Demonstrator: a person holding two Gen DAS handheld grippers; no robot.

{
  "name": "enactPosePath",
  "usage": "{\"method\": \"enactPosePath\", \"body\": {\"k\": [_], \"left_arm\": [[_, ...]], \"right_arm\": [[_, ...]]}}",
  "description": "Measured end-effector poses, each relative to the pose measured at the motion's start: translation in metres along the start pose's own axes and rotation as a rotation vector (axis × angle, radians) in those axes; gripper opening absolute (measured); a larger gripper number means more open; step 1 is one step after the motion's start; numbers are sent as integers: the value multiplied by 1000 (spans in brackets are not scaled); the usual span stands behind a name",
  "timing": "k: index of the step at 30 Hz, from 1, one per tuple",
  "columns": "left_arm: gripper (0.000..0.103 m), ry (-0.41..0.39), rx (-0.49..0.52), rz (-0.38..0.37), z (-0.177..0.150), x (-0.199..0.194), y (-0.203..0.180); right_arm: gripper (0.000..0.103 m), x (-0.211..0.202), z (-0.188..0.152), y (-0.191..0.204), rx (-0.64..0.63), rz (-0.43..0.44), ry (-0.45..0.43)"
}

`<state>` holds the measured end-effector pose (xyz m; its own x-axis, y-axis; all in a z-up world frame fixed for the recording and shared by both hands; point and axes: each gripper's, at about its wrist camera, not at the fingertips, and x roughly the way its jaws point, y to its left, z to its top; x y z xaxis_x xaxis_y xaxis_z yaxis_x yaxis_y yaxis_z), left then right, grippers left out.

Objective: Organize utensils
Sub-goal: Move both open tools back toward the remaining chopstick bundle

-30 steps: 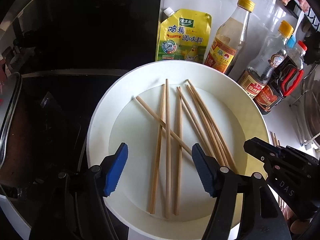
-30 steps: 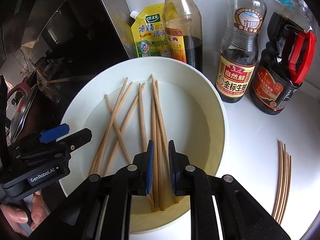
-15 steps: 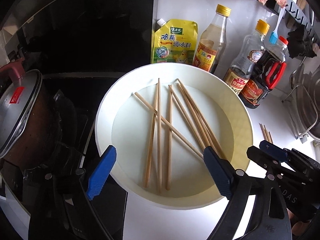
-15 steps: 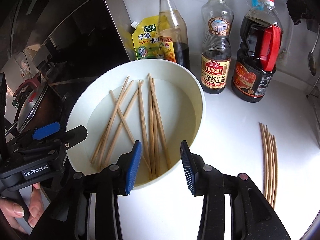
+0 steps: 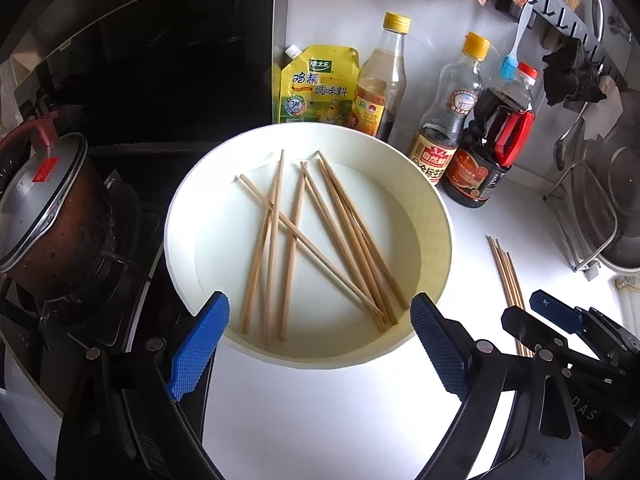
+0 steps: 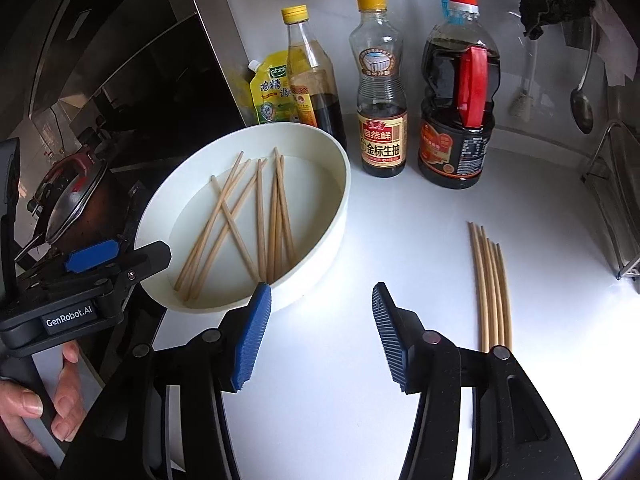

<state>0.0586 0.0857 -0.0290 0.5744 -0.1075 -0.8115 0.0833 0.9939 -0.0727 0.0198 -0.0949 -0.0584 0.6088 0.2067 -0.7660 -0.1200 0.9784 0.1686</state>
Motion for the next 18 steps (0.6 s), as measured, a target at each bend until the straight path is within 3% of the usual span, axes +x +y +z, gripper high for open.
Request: {"method": "enactPosePath", "body": {"k": [10, 18], "left_arm": [[90, 17, 48, -43, -18, -2, -55], [90, 5, 79, -67, -32, 2, -105]], "right_arm": [[56, -23, -29, -58, 49, -43, -8], [56, -33, -53, -116, 84, -138, 23]]}}
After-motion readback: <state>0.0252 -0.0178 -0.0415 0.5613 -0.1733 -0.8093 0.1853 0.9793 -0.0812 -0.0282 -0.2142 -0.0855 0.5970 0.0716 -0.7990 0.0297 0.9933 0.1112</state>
